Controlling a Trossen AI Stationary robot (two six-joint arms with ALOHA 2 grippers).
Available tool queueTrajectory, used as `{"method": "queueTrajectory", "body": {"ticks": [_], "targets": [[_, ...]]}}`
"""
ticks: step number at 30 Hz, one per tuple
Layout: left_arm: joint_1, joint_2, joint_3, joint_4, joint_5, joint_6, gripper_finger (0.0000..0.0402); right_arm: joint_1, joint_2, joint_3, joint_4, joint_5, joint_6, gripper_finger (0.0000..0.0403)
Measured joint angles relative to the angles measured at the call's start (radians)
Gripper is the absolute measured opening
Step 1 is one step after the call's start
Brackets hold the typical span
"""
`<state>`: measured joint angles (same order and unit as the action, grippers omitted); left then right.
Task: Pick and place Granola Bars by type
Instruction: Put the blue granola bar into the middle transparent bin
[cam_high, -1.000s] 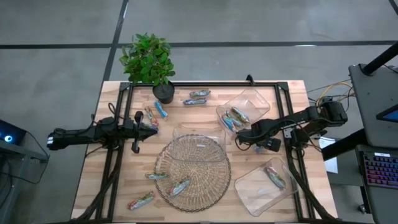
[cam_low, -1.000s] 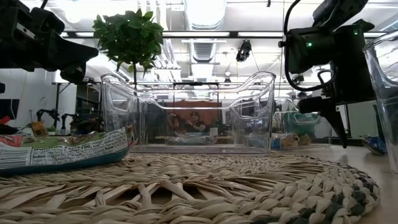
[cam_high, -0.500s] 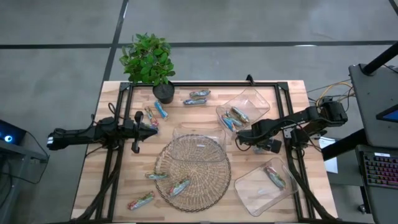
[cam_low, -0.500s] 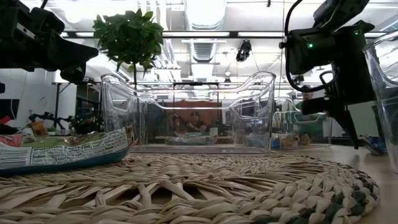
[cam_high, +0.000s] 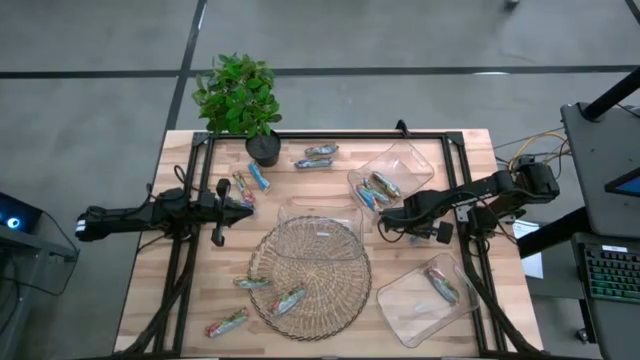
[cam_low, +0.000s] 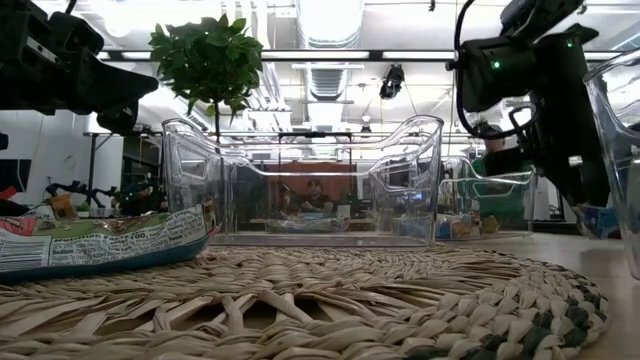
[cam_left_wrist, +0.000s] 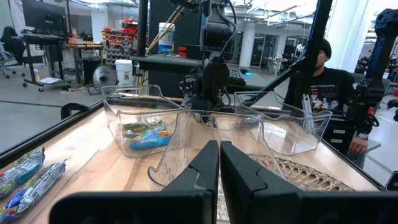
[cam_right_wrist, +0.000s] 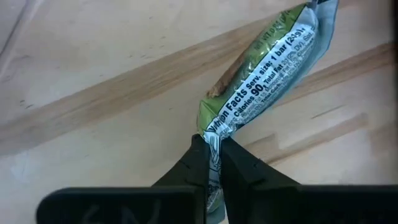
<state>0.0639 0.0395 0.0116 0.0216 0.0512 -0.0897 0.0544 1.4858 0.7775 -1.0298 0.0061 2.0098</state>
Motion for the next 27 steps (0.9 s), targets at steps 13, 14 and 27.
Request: {"method": "queueTrajectory", "body": {"ticks": [13, 14, 27], "targets": [[0.0, 0.0, 0.0, 0.0, 0.0, 0.0, 0.0, 0.034, -0.005, 0.201, -0.221, 0.033, -0.015, 0.0011], [0.0, 0.0, 0.0, 0.0, 0.0, 0.0, 0.0, 0.041, -0.005, 0.219, -0.233, 0.037, -0.015, 0.0011], [0.0, 0.0, 0.0, 0.0, 0.0, 0.0, 0.0, 0.154, 0.006, 0.509, -0.387, 0.074, -0.116, 0.0011]]}}
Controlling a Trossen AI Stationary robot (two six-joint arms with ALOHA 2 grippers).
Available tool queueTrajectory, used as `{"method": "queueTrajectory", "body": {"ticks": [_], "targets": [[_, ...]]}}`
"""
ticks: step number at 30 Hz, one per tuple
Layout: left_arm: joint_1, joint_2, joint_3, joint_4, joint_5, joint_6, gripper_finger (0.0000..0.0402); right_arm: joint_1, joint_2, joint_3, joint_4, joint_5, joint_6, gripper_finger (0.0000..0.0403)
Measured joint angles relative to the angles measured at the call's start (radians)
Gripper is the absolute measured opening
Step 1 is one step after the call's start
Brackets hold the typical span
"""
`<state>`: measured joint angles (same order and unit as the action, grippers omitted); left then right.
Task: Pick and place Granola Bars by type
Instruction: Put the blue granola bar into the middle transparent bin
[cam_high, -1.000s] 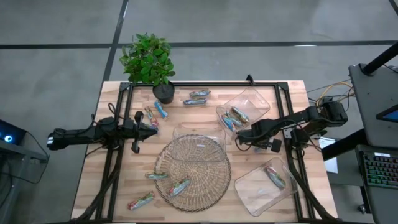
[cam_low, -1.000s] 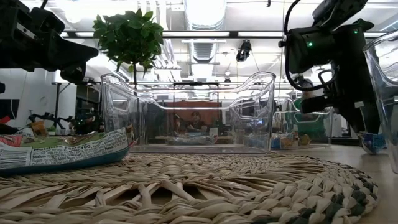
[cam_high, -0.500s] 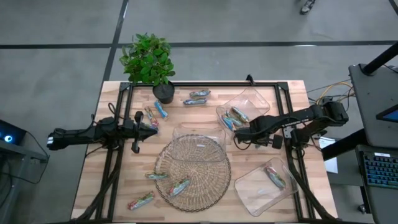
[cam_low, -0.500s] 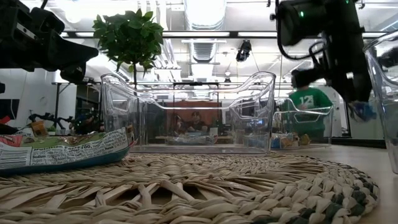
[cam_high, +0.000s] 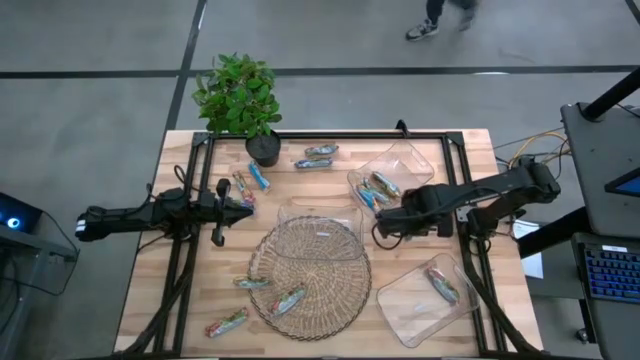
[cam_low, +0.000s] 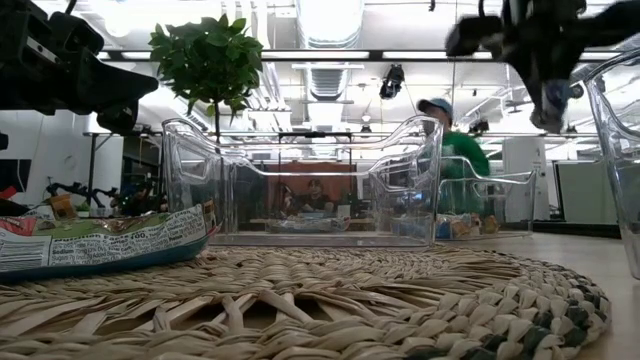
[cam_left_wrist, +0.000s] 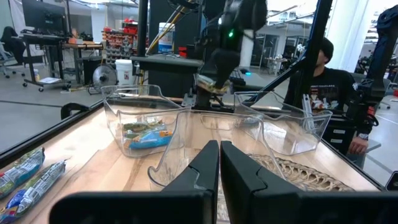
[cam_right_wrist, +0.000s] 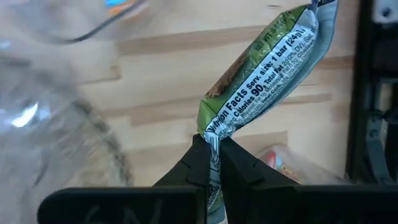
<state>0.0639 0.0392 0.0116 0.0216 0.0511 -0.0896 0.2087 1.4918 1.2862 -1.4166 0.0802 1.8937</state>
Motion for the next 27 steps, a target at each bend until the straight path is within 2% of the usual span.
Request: {"method": "queueTrajectory", "body": {"ticks": [12, 17, 21, 27], "targets": [[0.0, 0.0, 0.0, 0.0, 0.0, 0.0, 0.0, 0.051, 0.001, 0.173, -0.007, 0.084, -0.23, 0.0011], [0.0, 0.0, 0.0, 0.0, 0.0, 0.0, 0.0, 0.054, 0.002, 0.199, 0.069, 0.144, -0.286, 0.0011], [0.0, 0.0, 0.0, 0.0, 0.0, 0.0, 0.0, 0.054, 0.047, 0.214, 0.152, 0.152, -0.321, 0.0011], [0.0, 0.0, 0.0, 0.0, 0.0, 0.0, 0.0, 0.052, 0.152, 0.288, 0.175, 0.151, -0.351, 0.0011]]}}
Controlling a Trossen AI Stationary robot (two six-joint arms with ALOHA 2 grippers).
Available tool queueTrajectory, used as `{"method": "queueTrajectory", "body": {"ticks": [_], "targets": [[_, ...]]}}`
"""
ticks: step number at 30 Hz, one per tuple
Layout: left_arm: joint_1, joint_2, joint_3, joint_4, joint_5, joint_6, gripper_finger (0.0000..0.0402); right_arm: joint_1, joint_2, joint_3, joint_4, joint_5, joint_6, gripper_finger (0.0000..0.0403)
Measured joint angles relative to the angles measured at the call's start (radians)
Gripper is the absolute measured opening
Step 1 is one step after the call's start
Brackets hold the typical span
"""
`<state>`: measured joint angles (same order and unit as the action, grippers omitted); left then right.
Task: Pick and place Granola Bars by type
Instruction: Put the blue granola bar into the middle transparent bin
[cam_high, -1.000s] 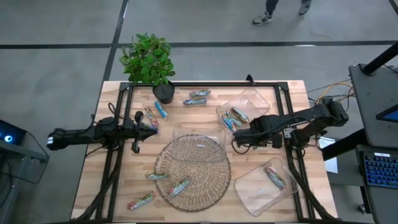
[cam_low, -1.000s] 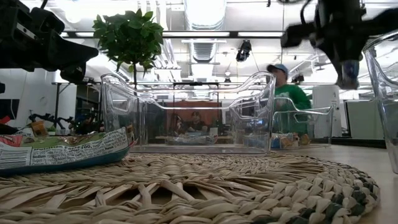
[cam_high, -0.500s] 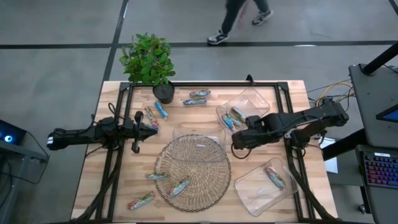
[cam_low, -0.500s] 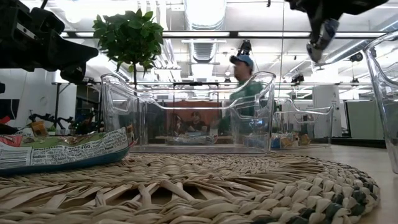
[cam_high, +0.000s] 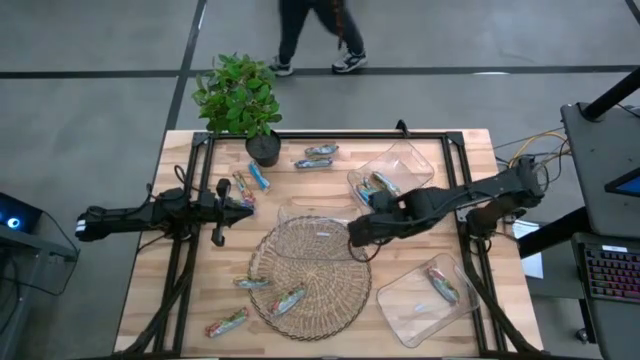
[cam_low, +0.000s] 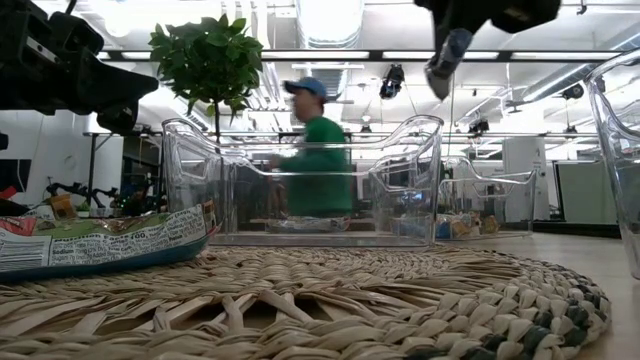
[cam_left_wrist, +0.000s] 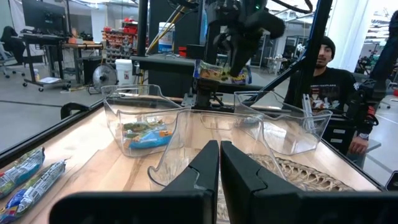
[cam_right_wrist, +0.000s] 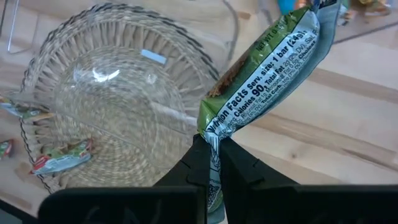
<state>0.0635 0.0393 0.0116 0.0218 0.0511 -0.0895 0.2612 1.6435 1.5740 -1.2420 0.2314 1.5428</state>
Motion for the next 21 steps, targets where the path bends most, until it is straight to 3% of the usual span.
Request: {"method": "queueTrajectory", "body": {"ticks": [21], "targets": [[0.0, 0.0, 0.0, 0.0, 0.0, 0.0, 0.0, -0.047, 0.444, 0.388, -0.019, -0.044, -0.162, 0.0011]]}}
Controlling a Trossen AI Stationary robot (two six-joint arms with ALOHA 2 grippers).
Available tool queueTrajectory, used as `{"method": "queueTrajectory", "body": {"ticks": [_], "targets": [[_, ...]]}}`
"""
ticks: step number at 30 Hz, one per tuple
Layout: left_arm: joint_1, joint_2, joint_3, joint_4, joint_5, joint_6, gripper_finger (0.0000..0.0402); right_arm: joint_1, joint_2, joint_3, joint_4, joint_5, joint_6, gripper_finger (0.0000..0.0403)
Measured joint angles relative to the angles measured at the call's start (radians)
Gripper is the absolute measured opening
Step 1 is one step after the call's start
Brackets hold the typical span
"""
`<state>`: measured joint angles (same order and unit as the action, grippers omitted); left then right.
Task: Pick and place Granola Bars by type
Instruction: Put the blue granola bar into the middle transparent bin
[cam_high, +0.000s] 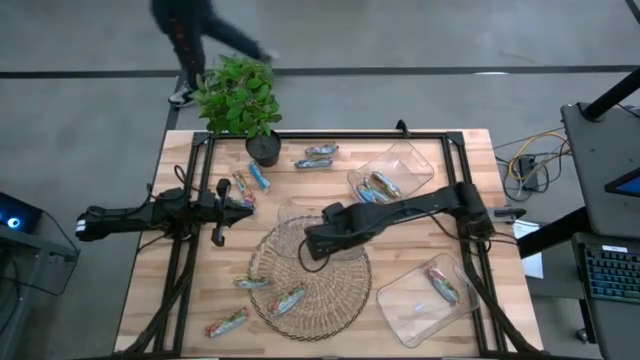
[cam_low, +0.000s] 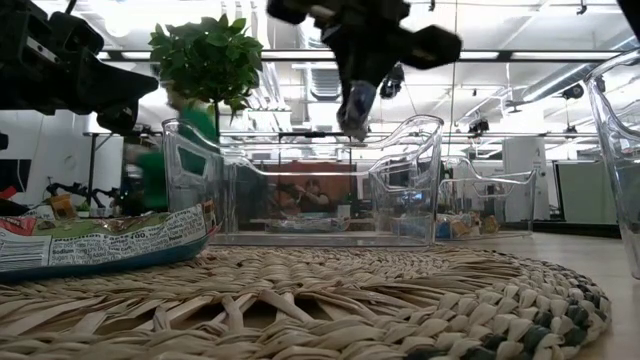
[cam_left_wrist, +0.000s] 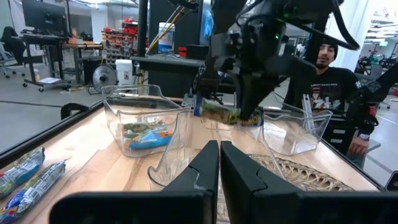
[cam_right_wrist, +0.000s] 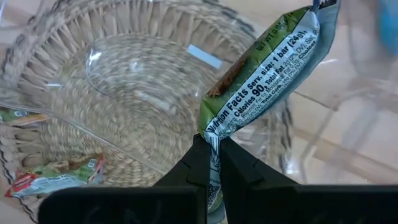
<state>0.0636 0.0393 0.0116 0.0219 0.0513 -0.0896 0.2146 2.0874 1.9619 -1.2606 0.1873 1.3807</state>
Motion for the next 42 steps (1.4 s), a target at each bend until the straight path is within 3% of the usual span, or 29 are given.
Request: {"method": "queueTrajectory", "body": {"ticks": [12, 22, 36, 42], "targets": [[0.0, 0.0, 0.0, 0.0, 0.0, 0.0, 0.0, -0.005, 0.075, 0.007, -0.052, -0.031, -0.019, 0.0011], [0.0, 0.0, 0.0, 0.0, 0.0, 0.0, 0.0, -0.011, 0.075, -0.076, -0.048, -0.085, -0.023, 0.0011], [0.0, 0.0, 0.0, 0.0, 0.0, 0.0, 0.0, -0.027, 0.075, -0.158, 0.052, -0.12, -0.088, 0.0011], [0.0, 0.0, 0.0, 0.0, 0.0, 0.0, 0.0, -0.034, 0.075, -0.159, 0.057, -0.123, -0.098, 0.0034]]}}
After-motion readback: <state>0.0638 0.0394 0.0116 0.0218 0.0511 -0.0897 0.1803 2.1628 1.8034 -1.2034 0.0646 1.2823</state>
